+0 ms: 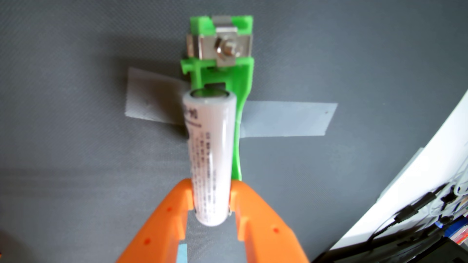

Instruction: Insert Battery

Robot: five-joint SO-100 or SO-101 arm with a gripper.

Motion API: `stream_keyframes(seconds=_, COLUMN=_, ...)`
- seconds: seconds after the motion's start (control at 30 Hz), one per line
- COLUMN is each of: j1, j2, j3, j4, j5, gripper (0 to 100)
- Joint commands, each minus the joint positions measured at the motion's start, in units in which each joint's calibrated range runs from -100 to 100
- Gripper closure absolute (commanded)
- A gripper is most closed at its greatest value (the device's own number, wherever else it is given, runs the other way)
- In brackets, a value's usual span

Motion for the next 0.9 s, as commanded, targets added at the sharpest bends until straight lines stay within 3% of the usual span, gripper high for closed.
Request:
stream_keyframes(seconds=0.0, j1=0.0, j2=0.2, j3=-2.9, j4=-0.4, j5=-0.2, gripper=99)
stream_keyframes(seconds=0.87, j1=0.0, j2=0.9, j3=-3.7, j4=-0.4, j5=0.1, gripper=99)
